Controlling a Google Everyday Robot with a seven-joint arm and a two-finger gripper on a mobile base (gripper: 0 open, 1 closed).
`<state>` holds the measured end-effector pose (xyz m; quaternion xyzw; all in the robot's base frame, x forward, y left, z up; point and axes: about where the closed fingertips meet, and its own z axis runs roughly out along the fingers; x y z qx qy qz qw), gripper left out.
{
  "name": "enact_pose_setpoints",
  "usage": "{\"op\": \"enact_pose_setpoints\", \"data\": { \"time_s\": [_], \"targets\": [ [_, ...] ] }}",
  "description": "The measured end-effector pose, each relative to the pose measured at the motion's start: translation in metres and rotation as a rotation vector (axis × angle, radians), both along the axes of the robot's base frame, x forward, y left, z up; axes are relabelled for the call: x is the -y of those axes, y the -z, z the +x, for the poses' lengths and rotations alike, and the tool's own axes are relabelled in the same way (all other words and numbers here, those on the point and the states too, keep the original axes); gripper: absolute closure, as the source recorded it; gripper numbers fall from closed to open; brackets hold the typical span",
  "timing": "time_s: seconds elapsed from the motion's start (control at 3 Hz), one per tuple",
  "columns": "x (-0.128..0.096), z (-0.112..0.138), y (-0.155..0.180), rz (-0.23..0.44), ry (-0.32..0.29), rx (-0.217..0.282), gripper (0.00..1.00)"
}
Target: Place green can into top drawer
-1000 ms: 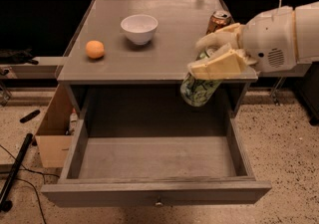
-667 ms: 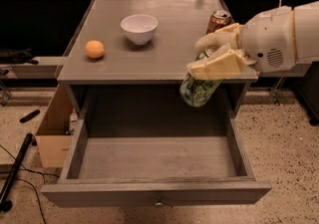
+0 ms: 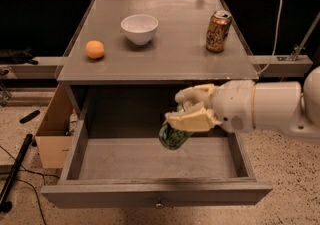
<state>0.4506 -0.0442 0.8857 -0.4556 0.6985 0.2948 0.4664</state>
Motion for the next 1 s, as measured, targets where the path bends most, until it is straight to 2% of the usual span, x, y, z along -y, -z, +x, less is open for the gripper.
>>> {"op": "enact_pose_setpoints", "data": {
  "time_s": [0.33, 0.67, 1.0],
  "targets": [
    [-0.023, -0.014, 0.054, 0.046, -0.003, -0.045, 1.0],
    [-0.039, -0.008, 0.096, 0.059, -0.017, -0.074, 1.0],
    [-0.058, 0.015, 0.125, 0.041, -0.064, -0.083, 1.0]
  ]
}}
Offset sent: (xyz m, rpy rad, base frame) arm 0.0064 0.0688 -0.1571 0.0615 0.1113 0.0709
